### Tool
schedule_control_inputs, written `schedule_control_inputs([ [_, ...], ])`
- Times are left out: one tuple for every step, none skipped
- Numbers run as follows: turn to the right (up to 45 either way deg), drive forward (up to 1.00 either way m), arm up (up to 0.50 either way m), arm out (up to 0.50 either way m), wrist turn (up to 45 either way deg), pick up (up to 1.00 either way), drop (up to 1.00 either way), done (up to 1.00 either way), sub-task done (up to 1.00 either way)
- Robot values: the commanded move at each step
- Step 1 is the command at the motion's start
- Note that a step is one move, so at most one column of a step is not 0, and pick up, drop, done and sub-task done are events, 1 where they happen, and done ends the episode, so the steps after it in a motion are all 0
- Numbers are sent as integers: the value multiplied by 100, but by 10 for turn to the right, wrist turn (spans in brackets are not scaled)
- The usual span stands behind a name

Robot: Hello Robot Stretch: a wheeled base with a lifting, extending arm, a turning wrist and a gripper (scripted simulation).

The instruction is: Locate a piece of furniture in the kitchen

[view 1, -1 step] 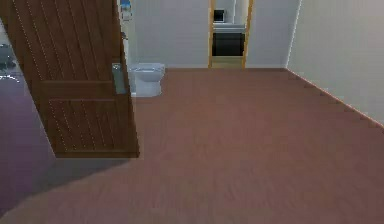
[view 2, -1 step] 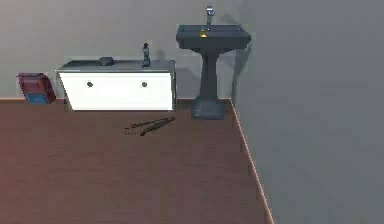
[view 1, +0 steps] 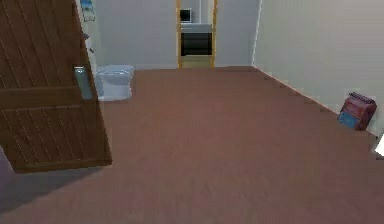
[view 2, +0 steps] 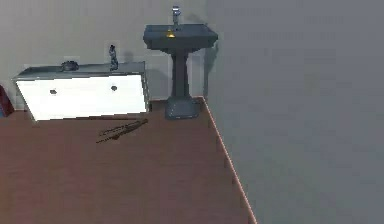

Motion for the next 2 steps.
schedule_control_inputs([
  [0,100,0,0,0,0,0,0,0],
  [0,100,0,0,0,0,0,0,0],
])
